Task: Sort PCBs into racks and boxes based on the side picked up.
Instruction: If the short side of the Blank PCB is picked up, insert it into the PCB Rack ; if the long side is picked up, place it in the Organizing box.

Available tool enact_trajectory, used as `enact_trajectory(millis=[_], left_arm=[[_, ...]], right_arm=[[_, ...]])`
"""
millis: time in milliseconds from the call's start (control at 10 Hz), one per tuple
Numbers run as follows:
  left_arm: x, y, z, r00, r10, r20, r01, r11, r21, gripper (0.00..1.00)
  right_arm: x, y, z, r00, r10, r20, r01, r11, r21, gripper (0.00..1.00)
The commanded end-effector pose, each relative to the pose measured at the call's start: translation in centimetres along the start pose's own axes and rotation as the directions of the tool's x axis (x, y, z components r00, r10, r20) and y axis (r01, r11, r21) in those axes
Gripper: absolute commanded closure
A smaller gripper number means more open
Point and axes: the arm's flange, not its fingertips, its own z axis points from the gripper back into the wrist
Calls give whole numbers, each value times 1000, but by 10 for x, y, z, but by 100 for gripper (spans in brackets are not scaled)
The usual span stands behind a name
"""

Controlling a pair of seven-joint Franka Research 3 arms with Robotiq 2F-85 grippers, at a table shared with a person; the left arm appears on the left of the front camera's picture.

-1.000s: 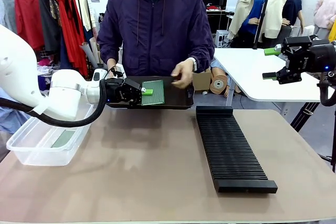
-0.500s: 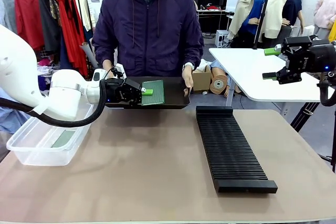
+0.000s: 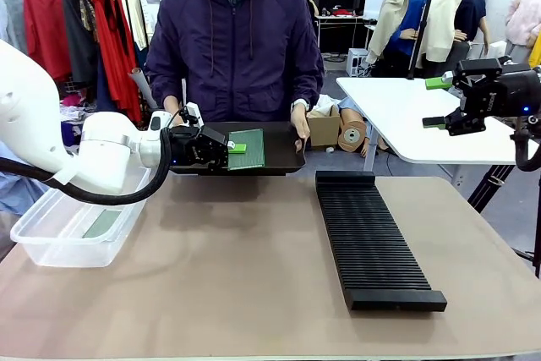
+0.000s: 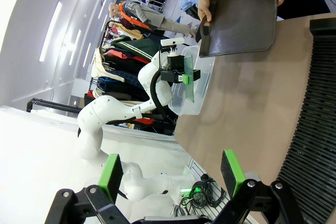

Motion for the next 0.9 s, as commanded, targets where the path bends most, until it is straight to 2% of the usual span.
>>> enact_trajectory(millis=[0,300,400,800], left_arm=[[1,-4,0,1000,-11,-1,11,1000,-2,100],[0,0,0,1000,0,0,0,1000,0,100],[2,-4,3,999,28,37,-29,999,28,100],[21,-52,27,988,141,58,-148,977,154,100]], right_arm=[[2,3,0,1000,9,-1,-9,1000,7,0],[2,3,0,1000,9,-1,-9,1000,7,0],[2,3,0,1000,9,-1,-9,1000,7,0],[2,3,0,1000,9,-1,-9,1000,7,0]])
